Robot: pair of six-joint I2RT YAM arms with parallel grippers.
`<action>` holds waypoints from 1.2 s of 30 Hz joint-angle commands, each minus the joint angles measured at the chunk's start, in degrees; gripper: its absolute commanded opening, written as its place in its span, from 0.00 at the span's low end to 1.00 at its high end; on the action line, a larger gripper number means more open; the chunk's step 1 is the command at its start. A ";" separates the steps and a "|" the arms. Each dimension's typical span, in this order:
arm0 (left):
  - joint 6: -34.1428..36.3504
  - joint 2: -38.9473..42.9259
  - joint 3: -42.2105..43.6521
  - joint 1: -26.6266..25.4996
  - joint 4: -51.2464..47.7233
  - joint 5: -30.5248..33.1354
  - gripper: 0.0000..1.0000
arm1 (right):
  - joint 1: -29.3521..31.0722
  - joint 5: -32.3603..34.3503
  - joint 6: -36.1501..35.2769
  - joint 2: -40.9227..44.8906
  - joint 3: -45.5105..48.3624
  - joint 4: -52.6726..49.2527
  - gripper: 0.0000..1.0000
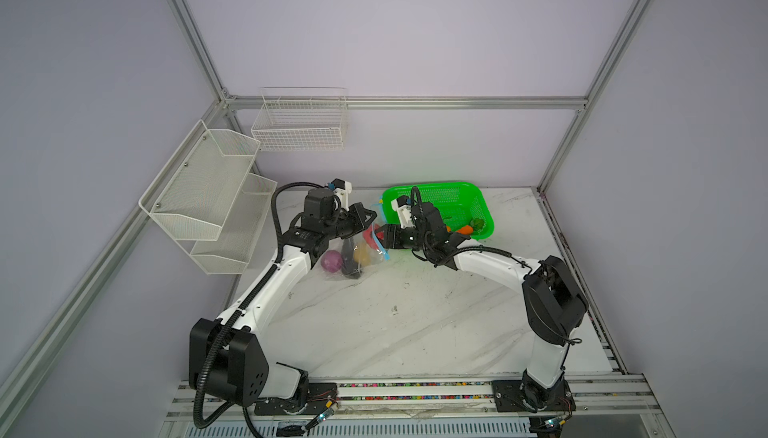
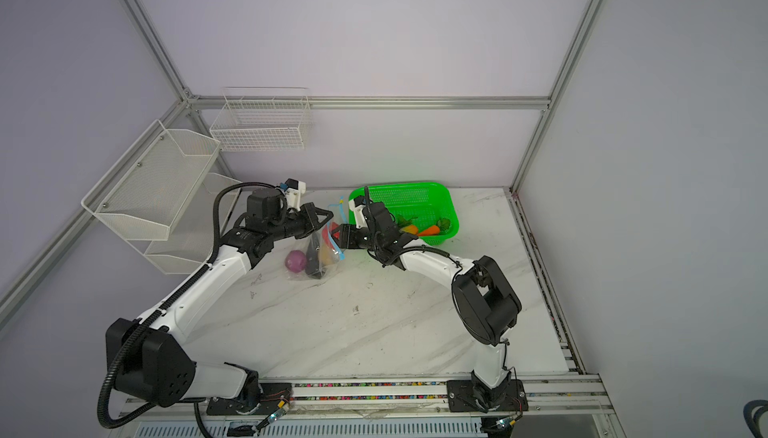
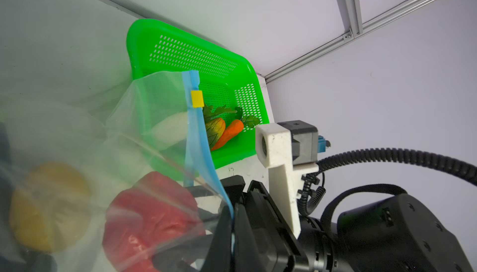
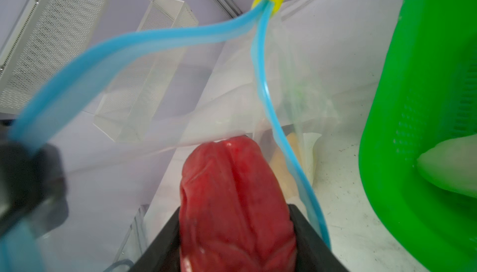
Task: Place the food in the zip-top bag and seal the zipper
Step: 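Lower the red pepper into the open bag and open the right gripper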
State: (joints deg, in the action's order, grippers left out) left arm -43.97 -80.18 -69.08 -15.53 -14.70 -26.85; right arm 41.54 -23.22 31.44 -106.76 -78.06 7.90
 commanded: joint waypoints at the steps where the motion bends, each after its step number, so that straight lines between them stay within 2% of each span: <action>1: -0.60 1.52 1.27 -0.28 2.53 -1.36 0.00 | 0.47 1.09 -1.14 -1.07 -1.46 -3.79 0.41; 14: -0.60 1.35 2.12 -0.21 3.27 -1.45 0.00 | 0.49 1.60 -0.41 -0.54 -1.74 -3.55 0.48; 30: -1.11 0.82 2.02 -0.24 4.01 -1.63 0.00 | 0.47 2.89 -1.20 1.16 -1.63 -4.17 0.75; 36: -0.95 0.73 2.01 -0.23 3.90 -1.49 0.00 | 0.47 3.40 -1.43 2.11 -1.73 -4.34 0.77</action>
State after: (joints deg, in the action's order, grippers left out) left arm -44.42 -80.18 -68.64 -15.53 -14.20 -27.49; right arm 41.54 -20.75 30.74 -107.35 -78.91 4.78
